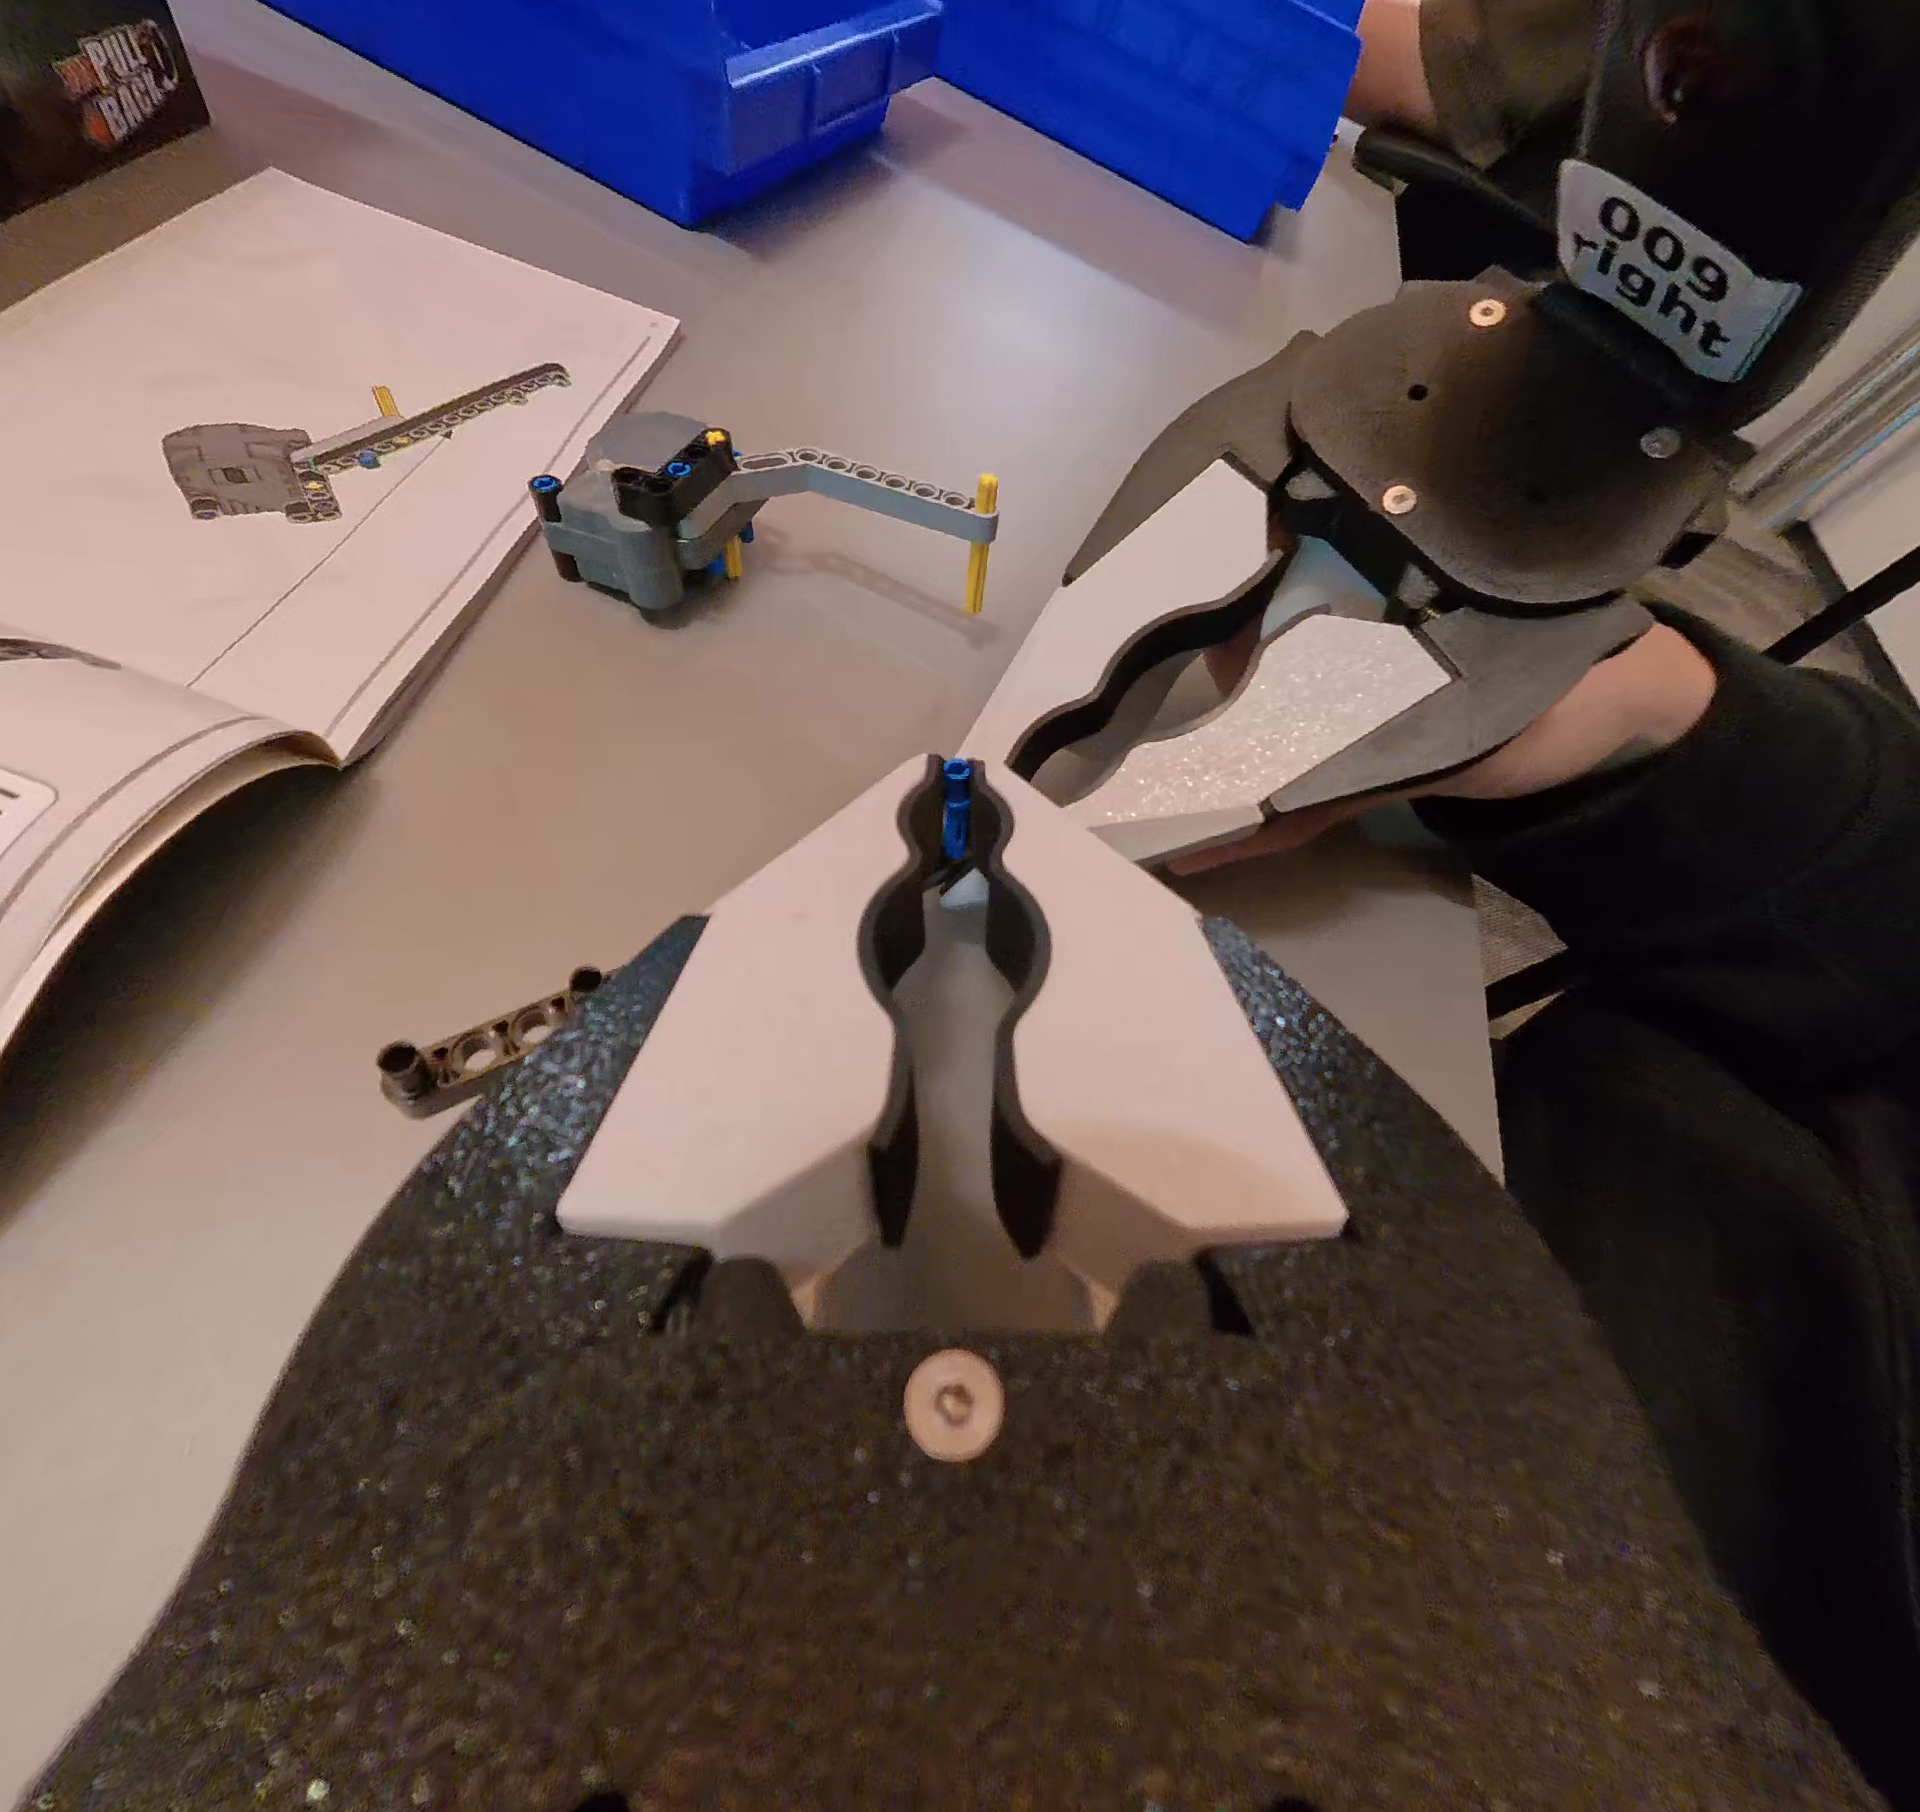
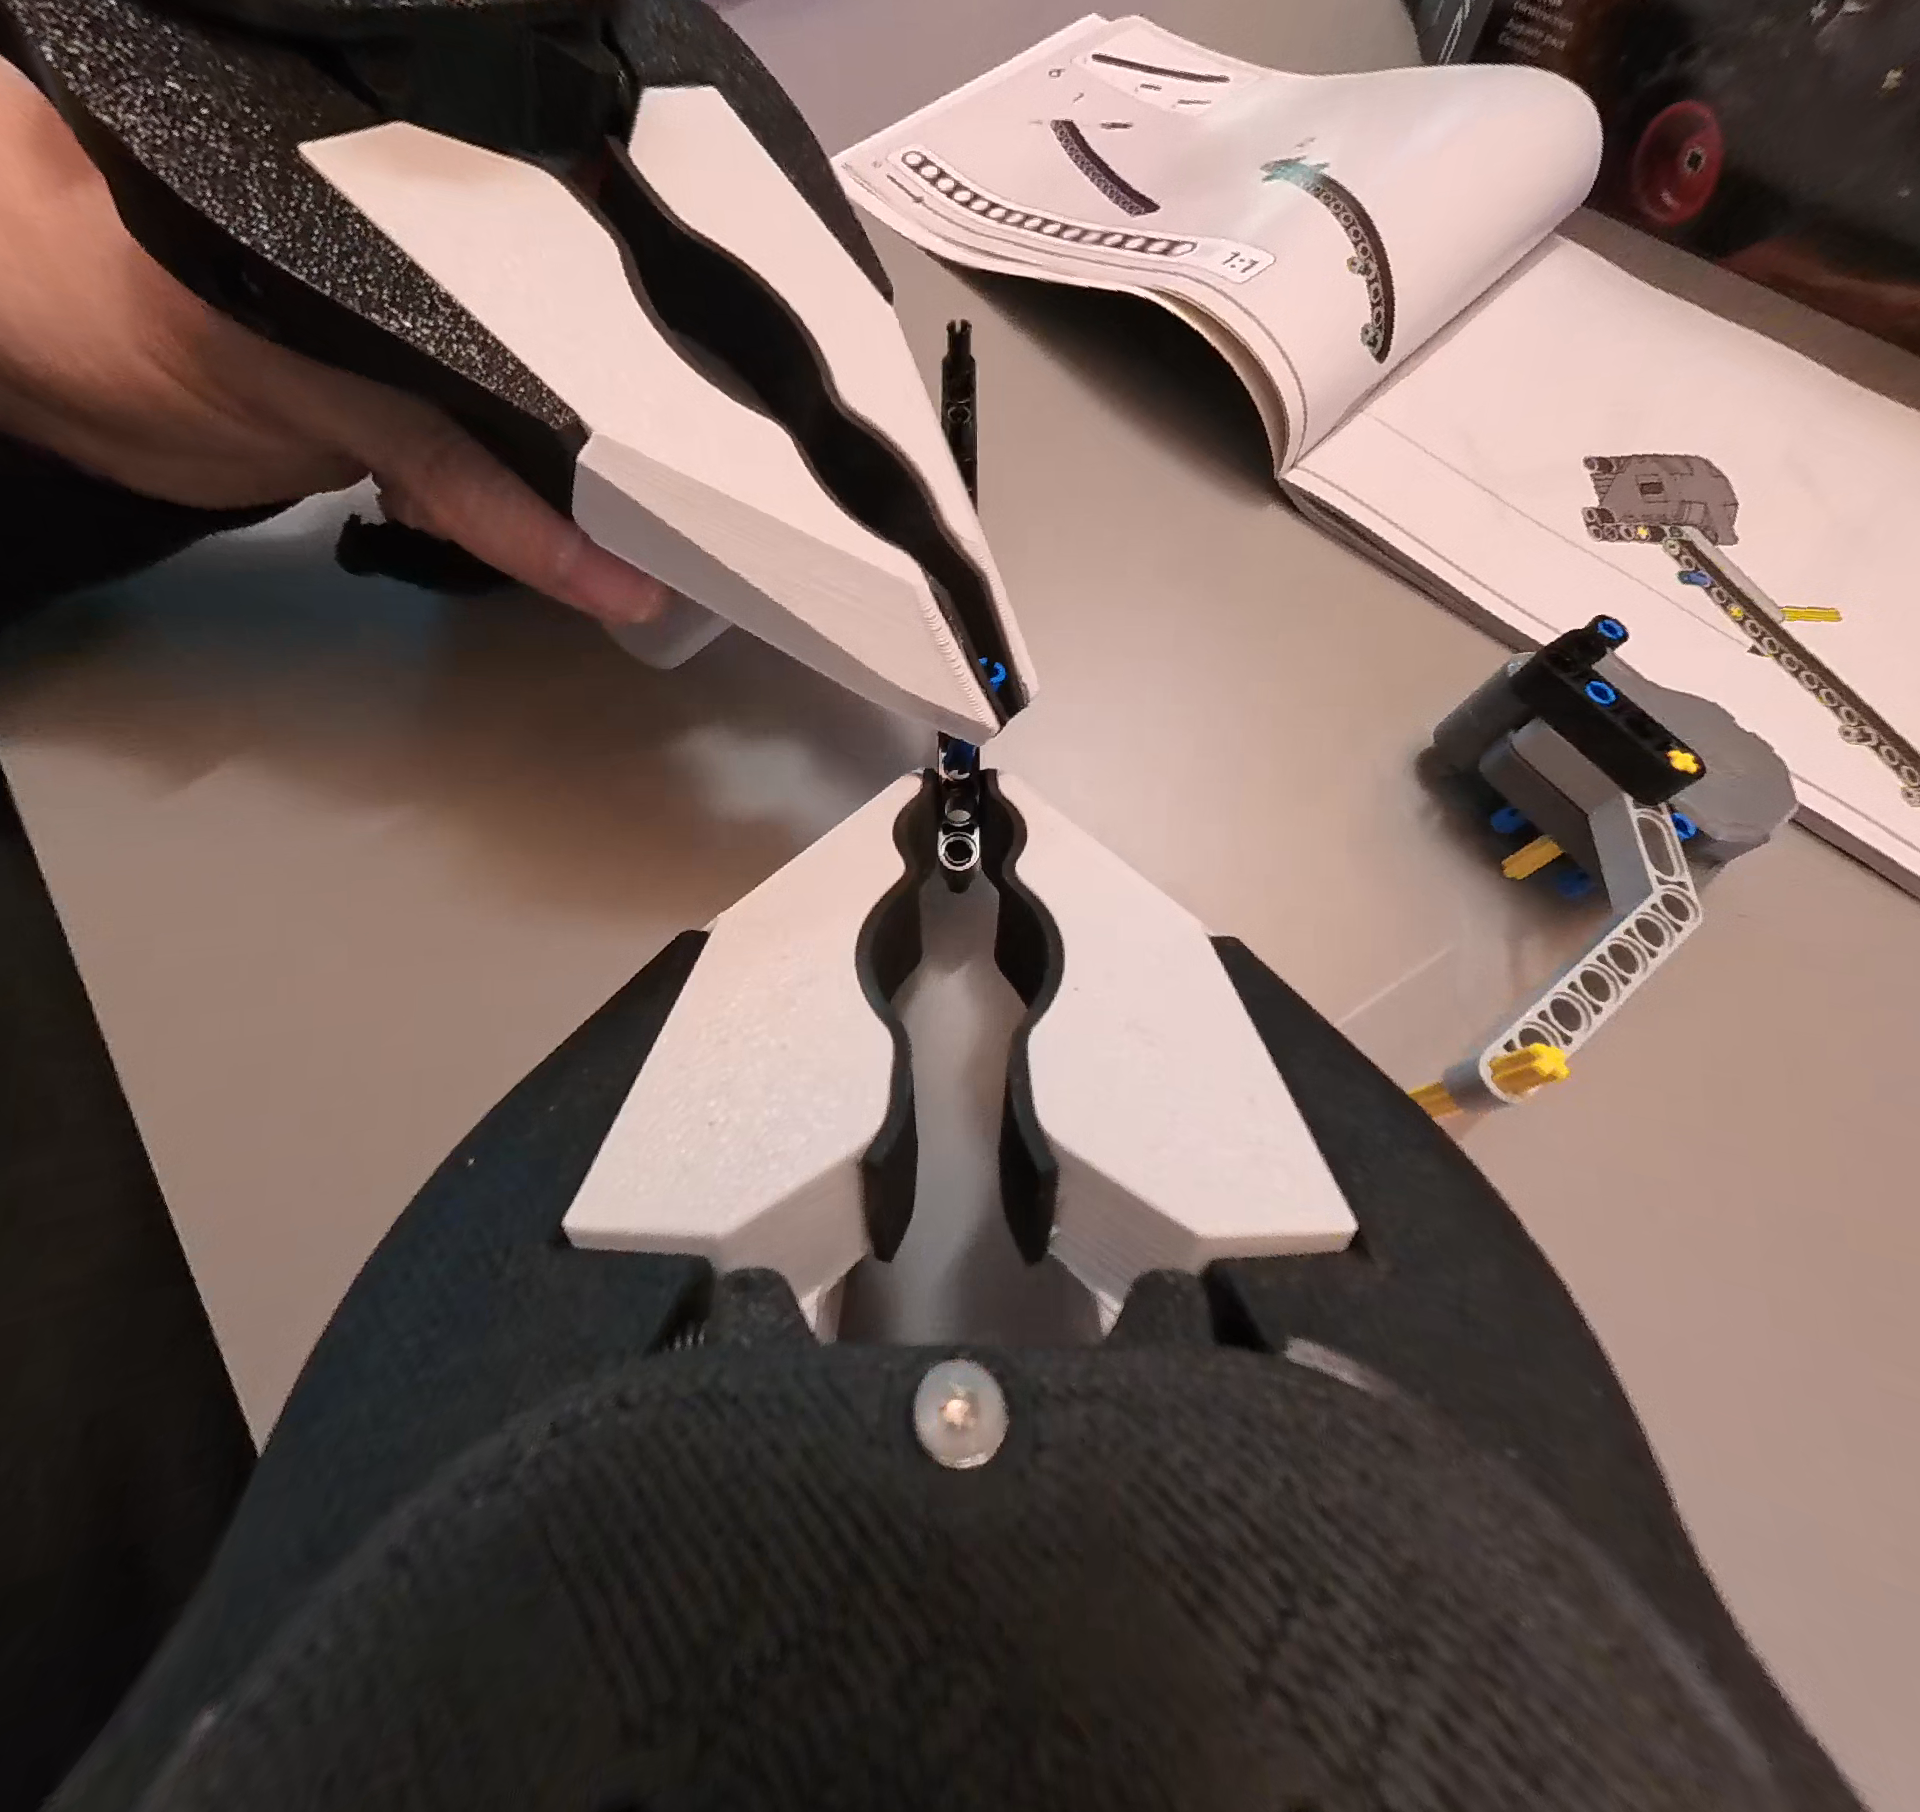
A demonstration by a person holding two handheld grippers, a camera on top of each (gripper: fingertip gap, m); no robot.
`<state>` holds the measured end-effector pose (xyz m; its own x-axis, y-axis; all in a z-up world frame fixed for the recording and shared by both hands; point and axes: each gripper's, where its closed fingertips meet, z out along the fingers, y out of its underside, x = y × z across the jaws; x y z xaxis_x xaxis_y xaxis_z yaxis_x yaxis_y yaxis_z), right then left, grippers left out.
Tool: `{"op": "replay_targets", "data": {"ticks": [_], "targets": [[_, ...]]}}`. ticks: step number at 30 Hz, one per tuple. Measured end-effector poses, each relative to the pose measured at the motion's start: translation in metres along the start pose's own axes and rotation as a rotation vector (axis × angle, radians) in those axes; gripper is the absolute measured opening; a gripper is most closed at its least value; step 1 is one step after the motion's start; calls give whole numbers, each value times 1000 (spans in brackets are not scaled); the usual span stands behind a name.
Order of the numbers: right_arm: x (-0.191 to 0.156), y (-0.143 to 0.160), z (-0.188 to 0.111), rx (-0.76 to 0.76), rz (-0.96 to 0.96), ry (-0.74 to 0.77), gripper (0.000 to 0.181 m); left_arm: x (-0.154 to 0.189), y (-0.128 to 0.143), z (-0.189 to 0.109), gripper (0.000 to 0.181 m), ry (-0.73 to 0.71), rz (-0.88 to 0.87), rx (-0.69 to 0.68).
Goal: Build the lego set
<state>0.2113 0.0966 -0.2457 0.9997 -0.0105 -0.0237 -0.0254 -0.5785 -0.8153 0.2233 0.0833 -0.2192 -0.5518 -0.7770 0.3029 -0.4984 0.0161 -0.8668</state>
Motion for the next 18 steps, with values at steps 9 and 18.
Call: {"op": "replay_targets", "data": {"ticks": [9, 18], "targets": [[1, -3, -3, 27, 35, -21, 5, -1, -7, -3, 1, 30, -24, 44], [3, -6, -5, 47, 32, -10, 5, 3, -7, 0, 1, 36, 3, 39]]}}
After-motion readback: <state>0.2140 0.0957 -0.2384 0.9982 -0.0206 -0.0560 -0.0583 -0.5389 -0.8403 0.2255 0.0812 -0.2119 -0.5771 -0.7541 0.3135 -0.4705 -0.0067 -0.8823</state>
